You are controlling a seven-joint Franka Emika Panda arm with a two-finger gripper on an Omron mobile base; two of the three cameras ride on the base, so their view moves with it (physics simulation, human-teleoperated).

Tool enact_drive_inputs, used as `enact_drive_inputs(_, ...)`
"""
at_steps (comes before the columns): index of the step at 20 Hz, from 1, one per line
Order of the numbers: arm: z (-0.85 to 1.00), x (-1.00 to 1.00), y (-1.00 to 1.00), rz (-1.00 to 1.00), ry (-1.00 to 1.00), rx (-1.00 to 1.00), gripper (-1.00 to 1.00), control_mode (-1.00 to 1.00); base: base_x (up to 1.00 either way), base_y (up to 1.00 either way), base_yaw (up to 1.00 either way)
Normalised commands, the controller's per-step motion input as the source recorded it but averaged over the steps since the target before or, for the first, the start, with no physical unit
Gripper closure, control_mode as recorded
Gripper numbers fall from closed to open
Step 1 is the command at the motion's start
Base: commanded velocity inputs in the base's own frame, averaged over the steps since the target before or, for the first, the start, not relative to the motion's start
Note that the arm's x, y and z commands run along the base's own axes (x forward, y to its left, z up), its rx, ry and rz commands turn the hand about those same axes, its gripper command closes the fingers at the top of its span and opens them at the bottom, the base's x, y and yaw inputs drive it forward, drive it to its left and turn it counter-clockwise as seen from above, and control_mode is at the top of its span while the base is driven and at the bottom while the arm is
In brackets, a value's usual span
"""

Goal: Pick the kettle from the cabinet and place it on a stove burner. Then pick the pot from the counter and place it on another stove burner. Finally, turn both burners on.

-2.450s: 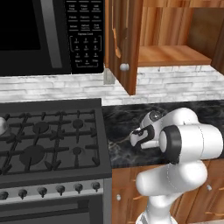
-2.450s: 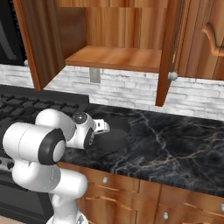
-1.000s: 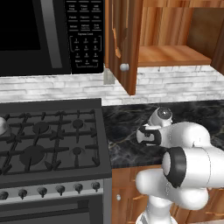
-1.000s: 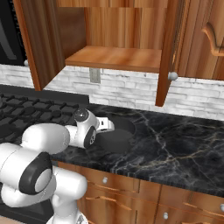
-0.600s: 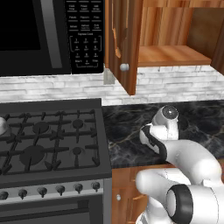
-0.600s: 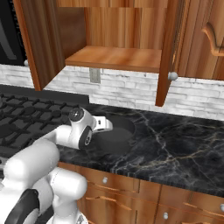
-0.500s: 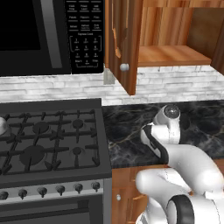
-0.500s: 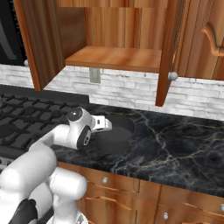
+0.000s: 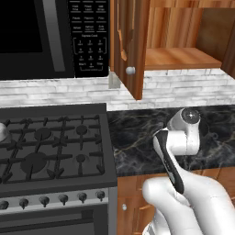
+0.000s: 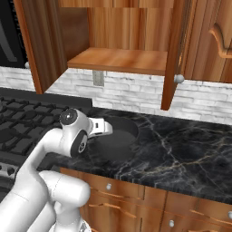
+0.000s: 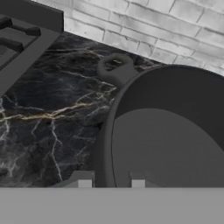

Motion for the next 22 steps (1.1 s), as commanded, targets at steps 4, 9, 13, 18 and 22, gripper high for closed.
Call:
enact_drive_inputs(4,0.42,-0.51,0.0,0.0,0.0,0.0,1.0,-1.0,0.0,0.0,0.0)
enact_drive_inputs(9,0.44,-0.52,0.0,0.0,0.0,0.0,1.0,-1.0,0.0,0.0,0.0)
enact_drive_inputs(13,0.43,-0.55,0.0,0.0,0.0,0.0,1.0,-1.0,0.0,0.0,0.0)
enact_drive_inputs(18,0.42,-0.59,0.0,0.0,0.02,0.0,1.0,-1.0,0.0,0.0,0.0)
enact_drive_inputs(22,0.33,-0.61,0.0,0.0,0.01,0.0,1.0,-1.0,0.0,0.0,0.0)
